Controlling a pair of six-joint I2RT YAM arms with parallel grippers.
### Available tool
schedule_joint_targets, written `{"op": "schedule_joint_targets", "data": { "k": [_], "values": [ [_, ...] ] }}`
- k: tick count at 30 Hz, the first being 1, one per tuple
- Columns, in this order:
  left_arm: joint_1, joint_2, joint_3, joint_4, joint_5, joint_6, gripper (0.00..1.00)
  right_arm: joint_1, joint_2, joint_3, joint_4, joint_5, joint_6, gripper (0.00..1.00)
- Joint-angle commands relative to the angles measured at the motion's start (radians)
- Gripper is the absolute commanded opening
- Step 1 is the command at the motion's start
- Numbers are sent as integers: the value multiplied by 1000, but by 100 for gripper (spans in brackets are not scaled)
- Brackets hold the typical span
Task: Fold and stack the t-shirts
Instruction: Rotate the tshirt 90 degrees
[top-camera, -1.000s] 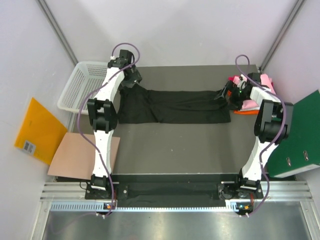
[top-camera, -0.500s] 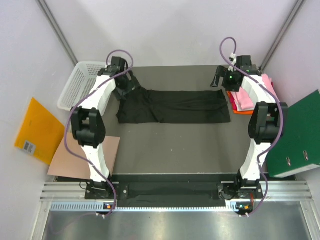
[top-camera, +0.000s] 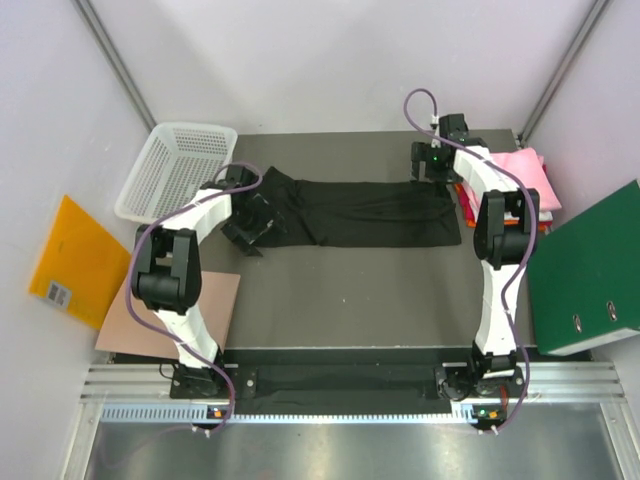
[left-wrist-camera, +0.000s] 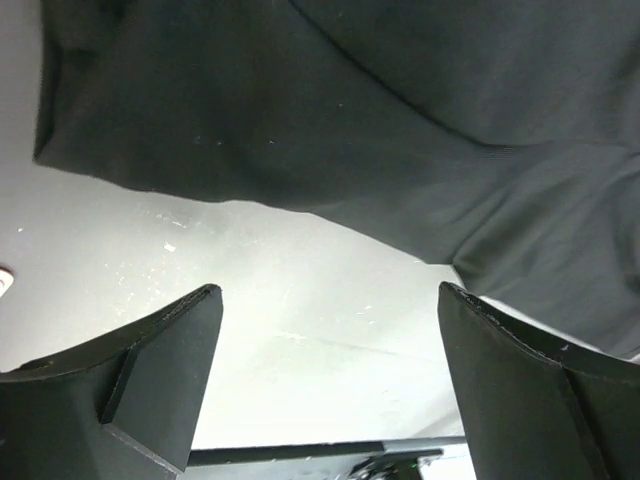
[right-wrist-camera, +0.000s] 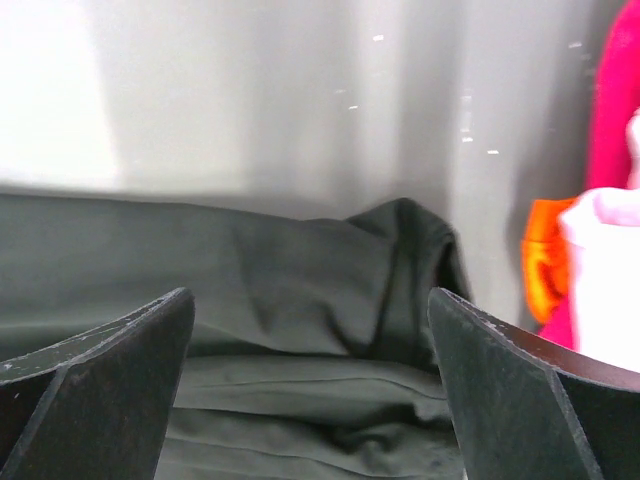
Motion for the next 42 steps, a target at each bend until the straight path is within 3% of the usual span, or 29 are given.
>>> {"op": "schedule_joint_targets", "data": {
  "k": [1,10,18,21,23,24,25,26,28,37,42],
  "values": [
    [0,-56,7,-1,-57,-70,93,1,10,61,18,94,-42,100],
    [0,68,91,-36,-97,-124,91,-4,31,74,25,147,-41,100],
    [0,210,218,-136,-153,-118,77,-2,67,22,37,115,-18,100],
    [0,252,254,-165,-190,-118,73,4,56,-39,77,112,-16,95],
    [1,286,289,-187,-198,-116,67,6,59,-68,81,99,-16,80],
    [1,295,300,-200,-196,-111,58,6,62,-76,81,86,-13,69],
    [1,305,316,-204,-201,-110,40,6,59,-97,81,81,-8,38],
    [1,320,324,-208,-206,-108,24,6,50,-111,82,75,-5,25],
    [1,337,362,-236,-218,-102,0,6,25,-163,84,72,4,0],
    [1,441,626,-282,-336,-6,0,4,-208,-488,74,-55,120,0],
    [1,556,790,-225,-281,59,0,7,-358,-735,48,-129,180,0]
  ]
}}
